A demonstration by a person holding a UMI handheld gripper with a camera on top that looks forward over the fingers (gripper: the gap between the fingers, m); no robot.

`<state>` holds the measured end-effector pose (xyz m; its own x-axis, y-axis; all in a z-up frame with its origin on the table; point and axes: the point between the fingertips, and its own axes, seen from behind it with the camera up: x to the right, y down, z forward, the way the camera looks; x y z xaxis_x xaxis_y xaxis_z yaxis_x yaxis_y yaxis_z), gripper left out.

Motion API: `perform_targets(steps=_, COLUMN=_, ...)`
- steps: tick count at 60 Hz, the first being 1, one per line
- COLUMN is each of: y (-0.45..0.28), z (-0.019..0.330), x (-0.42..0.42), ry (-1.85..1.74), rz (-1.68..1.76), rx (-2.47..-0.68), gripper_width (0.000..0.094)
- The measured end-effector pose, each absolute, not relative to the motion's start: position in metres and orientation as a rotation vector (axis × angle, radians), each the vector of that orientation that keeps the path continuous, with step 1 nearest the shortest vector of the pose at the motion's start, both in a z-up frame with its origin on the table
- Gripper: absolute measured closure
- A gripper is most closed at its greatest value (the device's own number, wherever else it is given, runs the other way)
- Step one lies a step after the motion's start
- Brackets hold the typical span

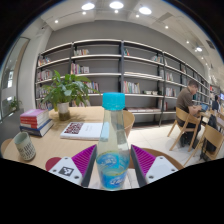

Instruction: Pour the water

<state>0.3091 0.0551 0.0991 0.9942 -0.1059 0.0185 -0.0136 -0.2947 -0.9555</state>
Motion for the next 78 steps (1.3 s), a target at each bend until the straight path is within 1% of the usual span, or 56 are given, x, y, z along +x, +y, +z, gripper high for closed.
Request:
perform_targets(steps=1, y=0.058, z=0.099, x=0.309, ry=0.084, rz=-0.090, rx=-1.861, gripper_width=0.0312)
perform_targets(steps=2, y=0.060, z=0.099, x=0.309, ry=0.081, rz=-0.087, rx=-1.854, gripper_width=0.0361)
perform_targets(steps=3, y=0.062, z=0.100, x=0.309, ry=0.084, rz=-0.084, rx=-1.844, gripper_width=0.0379)
perform_targets(steps=5, y=0.063, z=0.102, x=0.311, ry=0.086, rz=-0.085, rx=-1.829, gripper_width=0.0382)
perform_targets(steps=10, y=0.069, z=0.104, x=0.306, ry=0.063, rz=-0.116, rx=-1.799, gripper_width=0.0425)
perform_targets(steps=17, y=0.073, z=0.106, x=0.302, ry=0.055, rz=-0.146, rx=-1.757, gripper_width=0.0553)
perform_targets(steps=20, y=0.073, z=0.105, x=0.304, ry=0.069, rz=-0.154, rx=-1.759, gripper_width=0.0592)
perform_targets(steps=29, y=0.076, z=0.106, x=0.301, ry=0.044, rz=-0.235, rx=-1.787, gripper_width=0.0595)
perform_targets(steps=36, y=0.079, z=0.126, x=0.289, ry=-0.045, rz=-0.349, rx=-1.787, gripper_width=0.0593)
perform_targets(steps=44, y=0.087, z=0.160, x=0.244, ry=-0.298, rz=-0.533, rx=-1.763, gripper_width=0.0593)
perform_targets(steps=49, y=0.095, z=0.171, x=0.205, ry=-0.519, rz=-0.663, rx=-1.730, gripper_width=0.0593)
perform_targets(steps=50, y=0.089, z=0.178, x=0.199, ry=-0.571, rz=-0.693, rx=-1.730, gripper_width=0.0594)
perform_targets(steps=53, y=0.092, z=0.187, x=0.173, ry=-0.691, rz=-0.751, rx=-1.692, gripper_width=0.0594)
perform_targets(steps=57, y=0.095, z=0.187, x=0.146, ry=-0.869, rz=-0.852, rx=-1.655, gripper_width=0.0593)
perform_targets(steps=60, y=0.103, z=0.177, x=0.127, ry=-0.998, rz=-0.924, rx=-1.608, gripper_width=0.0594)
perform_targets(steps=64, y=0.104, z=0.176, x=0.103, ry=-1.163, rz=-1.008, rx=-1.535, gripper_width=0.0593)
perform_targets(steps=67, y=0.111, z=0.170, x=0.093, ry=-1.278, rz=-1.085, rx=-1.477, gripper_width=0.0592)
perform_targets(steps=72, y=0.111, z=0.169, x=0.074, ry=-1.437, rz=-1.193, rx=-1.376, gripper_width=0.0593)
perform_targets(steps=78, y=0.121, z=0.162, x=0.069, ry=-1.607, rz=-1.349, rx=-1.252, gripper_width=0.0585)
